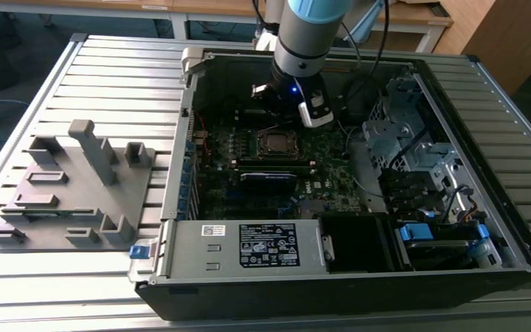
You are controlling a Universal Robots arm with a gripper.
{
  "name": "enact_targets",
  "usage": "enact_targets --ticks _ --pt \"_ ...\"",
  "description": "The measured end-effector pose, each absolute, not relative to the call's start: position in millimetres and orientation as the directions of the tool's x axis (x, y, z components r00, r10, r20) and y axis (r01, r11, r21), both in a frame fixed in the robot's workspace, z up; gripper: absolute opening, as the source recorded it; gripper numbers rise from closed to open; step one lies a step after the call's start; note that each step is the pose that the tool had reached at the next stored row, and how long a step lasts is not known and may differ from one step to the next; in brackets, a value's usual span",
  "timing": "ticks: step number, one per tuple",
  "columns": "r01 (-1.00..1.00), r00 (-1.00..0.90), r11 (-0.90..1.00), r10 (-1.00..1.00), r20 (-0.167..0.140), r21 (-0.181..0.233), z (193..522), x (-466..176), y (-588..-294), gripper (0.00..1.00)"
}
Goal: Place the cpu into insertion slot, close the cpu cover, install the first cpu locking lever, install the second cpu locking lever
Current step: 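Install the first cpu locking lever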
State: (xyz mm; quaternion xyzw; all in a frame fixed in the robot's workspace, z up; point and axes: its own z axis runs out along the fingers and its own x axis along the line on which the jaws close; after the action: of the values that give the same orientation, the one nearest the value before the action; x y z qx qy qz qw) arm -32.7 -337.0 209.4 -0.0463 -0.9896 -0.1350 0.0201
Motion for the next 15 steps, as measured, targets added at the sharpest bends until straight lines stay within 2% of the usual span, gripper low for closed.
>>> enact_targets --ticks 9,15 --pt "0.115 -0.993 0.957 0.104 0.052 0.265 207.7 -32.7 -336.9 0.1" --pt "0.206 -0.979 0.942 0.199 0.052 0.265 205.0 -32.7 -337.0 0.1"
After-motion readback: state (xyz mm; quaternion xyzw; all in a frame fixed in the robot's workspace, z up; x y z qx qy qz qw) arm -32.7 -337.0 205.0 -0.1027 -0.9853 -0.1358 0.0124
